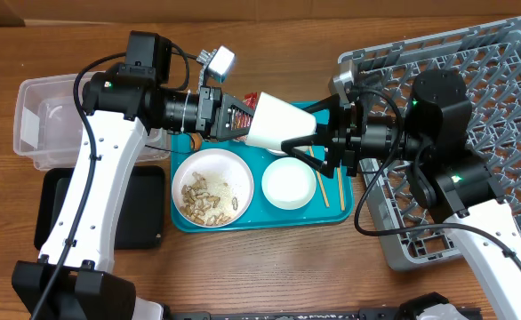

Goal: Sort waste into correct bins and load items into the dishwasher
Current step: 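Pass the white cup from the left gripper to the right gripper, then lower the white cup upside down into the dish rack, open right gripper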

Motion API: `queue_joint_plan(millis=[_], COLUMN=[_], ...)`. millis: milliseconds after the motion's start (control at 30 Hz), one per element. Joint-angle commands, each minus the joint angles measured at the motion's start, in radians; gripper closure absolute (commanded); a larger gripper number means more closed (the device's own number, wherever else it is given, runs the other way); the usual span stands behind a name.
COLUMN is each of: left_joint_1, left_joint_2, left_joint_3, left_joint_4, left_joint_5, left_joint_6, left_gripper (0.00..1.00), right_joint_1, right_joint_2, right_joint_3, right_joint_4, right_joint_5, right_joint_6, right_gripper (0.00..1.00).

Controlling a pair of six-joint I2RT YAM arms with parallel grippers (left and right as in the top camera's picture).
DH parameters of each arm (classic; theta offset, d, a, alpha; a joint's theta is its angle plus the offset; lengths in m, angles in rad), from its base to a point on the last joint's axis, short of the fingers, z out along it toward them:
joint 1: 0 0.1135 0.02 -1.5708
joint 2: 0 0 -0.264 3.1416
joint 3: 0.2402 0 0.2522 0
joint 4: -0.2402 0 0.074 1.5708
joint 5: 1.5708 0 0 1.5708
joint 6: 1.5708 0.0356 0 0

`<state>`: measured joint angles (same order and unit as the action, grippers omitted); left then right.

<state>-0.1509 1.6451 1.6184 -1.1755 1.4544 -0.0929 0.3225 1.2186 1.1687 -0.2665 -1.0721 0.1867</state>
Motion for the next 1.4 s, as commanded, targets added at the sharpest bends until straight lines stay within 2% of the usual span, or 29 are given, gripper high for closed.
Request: queue_joint_plan(millis=[0,33,67,133,167,200,300,600,700,800,1033,1233,1267,1300,1367], left_joint_1=[-0.01,-0.01,-0.01,-0.005,-0.002,0.005,0.035,0.127,0.117,0.111,0.11,0.11,0.109,0.106,0.098], left_joint_2=[0.003,0.003,0.003,0.003,0.003,0.003,0.003,0.003,0.003,0.003,0.003,0.003,0.003,0.003,0.003], left_joint_3=[0.005,0.005,0.005,0.005,0.005,0.005,0.005,0.005,0.005,0.005,0.005,0.005,0.005,0.005,0.005], left_joint_4=[0.009,0.008,0.008,0.006,0.008,0.009,0.009,-0.041,-0.06,-0.063,-0.075,-0.082,-0.082,-0.084,-0.084], left_joint_5=[-0.037,-0.048,-0.058,-0.102,-0.122,-0.151,-0.196,-0.434,-0.502,-0.54,-0.574,-0.575,-0.575,-0.575,-0.577], left_joint_6=[0.026,0.026,0.026,0.016,0.007,-0.001,-0.001,0.001,0.004,0.004,0.004,0.019,0.019,0.019,0.019], left_gripper=[0.96,0.93,0.83,0.29,0.14,0.1,0.05,0.04,0.04,0.04,0.04,0.05,0.05,0.05,0.05], right_joint_1=[0.012,0.006,0.001,-0.018,-0.032,-0.048,-0.124,-0.395,-0.455,-0.496,-0.565,-0.569,-0.569,-0.569,-0.569], right_joint_2=[-0.006,-0.006,-0.008,-0.019,-0.029,-0.042,-0.093,-0.179,-0.159,-0.136,-0.012,0.129,0.147,0.167,0.185], right_joint_3=[0.024,0.024,0.024,0.024,0.024,0.024,0.024,0.024,0.024,0.024,0.024,0.024,0.024,0.024,0.024], right_joint_4=[0.015,0.015,0.014,-0.013,-0.034,-0.061,-0.175,-0.636,-0.77,-0.865,-1.004,-0.998,-0.988,-0.968,-0.935], right_joint_5=[-0.027,-0.021,-0.011,0.037,0.068,0.099,0.234,0.713,0.893,0.939,1.076,1.069,1.068,1.052,1.012], right_joint_6=[-0.005,-0.005,-0.004,-0.005,-0.005,-0.005,-0.005,0.031,0.124,0.167,0.233,0.233,0.233,0.227,0.203], right_gripper=[0.34,0.38,0.42,0.45,0.45,0.44,0.44,0.45,0.44,0.44,0.45,0.44,0.41,0.33,0.23])
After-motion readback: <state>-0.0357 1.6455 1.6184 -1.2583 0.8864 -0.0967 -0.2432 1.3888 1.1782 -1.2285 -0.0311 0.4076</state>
